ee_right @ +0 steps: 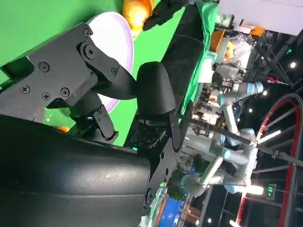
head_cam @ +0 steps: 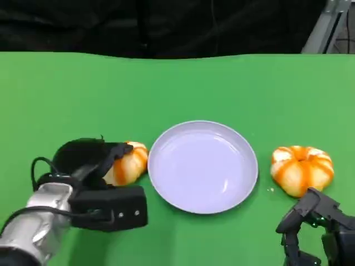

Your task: Grasp the bread from the table and place it into the plate.

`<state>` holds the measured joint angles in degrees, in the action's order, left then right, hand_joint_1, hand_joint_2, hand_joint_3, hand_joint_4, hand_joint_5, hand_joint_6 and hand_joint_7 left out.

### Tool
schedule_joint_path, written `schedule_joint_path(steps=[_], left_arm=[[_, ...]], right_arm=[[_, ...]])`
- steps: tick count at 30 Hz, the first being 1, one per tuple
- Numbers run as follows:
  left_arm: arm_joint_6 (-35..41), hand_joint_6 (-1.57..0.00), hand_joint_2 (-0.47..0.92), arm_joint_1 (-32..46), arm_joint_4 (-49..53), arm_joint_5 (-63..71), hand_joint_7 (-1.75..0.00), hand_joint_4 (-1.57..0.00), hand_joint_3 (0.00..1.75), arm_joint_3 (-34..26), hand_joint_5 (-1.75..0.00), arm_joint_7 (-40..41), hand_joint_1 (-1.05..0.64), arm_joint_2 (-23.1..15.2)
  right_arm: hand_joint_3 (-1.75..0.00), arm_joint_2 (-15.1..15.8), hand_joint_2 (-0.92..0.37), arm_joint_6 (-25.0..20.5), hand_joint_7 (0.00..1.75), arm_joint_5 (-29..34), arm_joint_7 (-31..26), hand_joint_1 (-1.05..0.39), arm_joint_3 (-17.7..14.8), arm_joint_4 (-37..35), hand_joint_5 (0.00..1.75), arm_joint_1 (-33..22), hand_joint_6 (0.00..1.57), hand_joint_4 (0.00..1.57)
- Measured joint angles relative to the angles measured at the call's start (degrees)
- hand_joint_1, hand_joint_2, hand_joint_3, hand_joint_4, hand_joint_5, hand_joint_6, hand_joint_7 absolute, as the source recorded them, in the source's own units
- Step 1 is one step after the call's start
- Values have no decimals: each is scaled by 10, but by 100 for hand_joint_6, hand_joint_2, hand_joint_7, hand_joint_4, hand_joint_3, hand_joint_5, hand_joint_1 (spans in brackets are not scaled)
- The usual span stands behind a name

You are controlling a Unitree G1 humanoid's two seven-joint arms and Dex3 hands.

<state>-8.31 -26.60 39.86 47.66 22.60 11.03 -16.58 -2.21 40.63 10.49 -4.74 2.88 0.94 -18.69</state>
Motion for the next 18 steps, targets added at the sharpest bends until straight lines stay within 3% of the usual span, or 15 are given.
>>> schedule_joint_path(steps=[11, 15, 18], left_arm=[[-8, -61, 90, -40, 98, -22, 0, -45, 0, 28, -1, 54, -88, 25], [-17, -63, 90, -45, 112, -29, -1, -55, 0, 32, -5, 62, -73, 25], [-32, -73, 91, -46, 120, -31, -3, -72, 2, 38, -7, 73, -44, 23]], right_arm=[[-123, -1, -50, 2, 152, 1, -2, -13, 1, 0, 175, -1, 77, 85], [-123, -1, -50, 2, 152, 2, -3, -13, 1, 2, 175, -3, 76, 84], [-123, -1, -50, -3, 152, 2, -4, -12, 1, 4, 175, -5, 76, 85]])
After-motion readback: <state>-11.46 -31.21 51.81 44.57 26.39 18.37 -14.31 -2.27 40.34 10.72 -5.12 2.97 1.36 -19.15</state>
